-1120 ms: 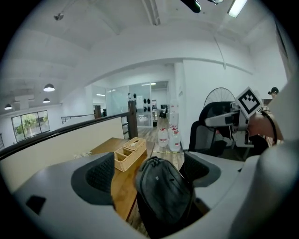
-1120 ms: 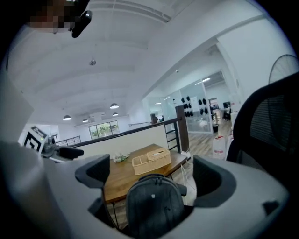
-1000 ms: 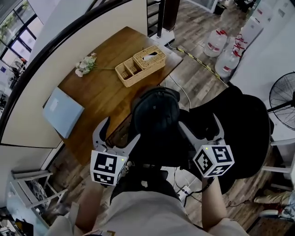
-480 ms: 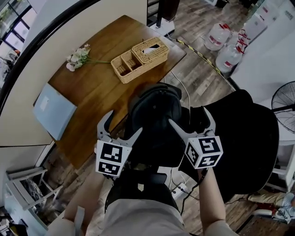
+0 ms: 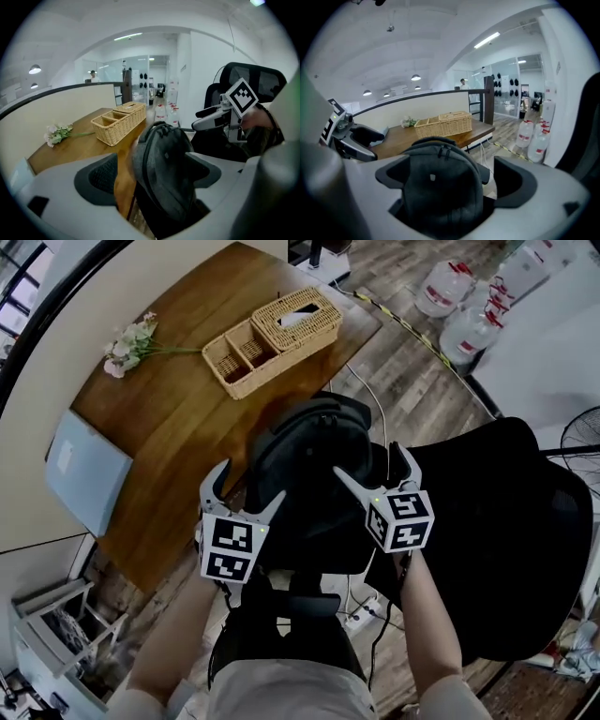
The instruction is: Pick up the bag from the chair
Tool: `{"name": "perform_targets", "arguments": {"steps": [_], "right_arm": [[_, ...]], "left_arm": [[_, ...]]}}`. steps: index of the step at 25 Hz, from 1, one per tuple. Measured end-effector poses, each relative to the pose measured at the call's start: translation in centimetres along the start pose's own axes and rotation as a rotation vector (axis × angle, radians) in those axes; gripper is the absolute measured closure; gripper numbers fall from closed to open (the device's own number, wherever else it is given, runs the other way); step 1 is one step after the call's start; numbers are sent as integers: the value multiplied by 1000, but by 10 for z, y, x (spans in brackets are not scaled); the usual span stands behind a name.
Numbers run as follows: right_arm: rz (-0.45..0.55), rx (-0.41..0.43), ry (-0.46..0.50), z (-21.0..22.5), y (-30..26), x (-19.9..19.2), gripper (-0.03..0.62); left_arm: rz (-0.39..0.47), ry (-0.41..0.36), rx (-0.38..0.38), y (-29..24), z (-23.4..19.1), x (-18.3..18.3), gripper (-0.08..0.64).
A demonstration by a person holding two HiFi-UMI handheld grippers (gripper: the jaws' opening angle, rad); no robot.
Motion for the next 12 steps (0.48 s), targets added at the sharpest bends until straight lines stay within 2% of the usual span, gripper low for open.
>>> {"name": "perform_targets", "arguments": {"steps": [4, 7, 12], "right_arm": [[-62, 14, -34, 11, -43, -18, 35], [-111, 39, -89, 17, -70, -28, 38], [-161, 4, -92, 29, -100, -38, 41]], "left_arm": [[-58, -8, -26, -37, -3, -11, 109], [-98, 21, -35, -61, -7, -21, 110], [-176, 63, -24, -88, -10, -29, 110]]}}
Point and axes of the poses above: the fingertips, and each gripper's own axes: y backward along the fingers, z to its right, x out of its top, the point moved 9 cm from there along y, backward along the fingers, and after that the axes turned 15 degrees about -z, right-handed, at the moved point
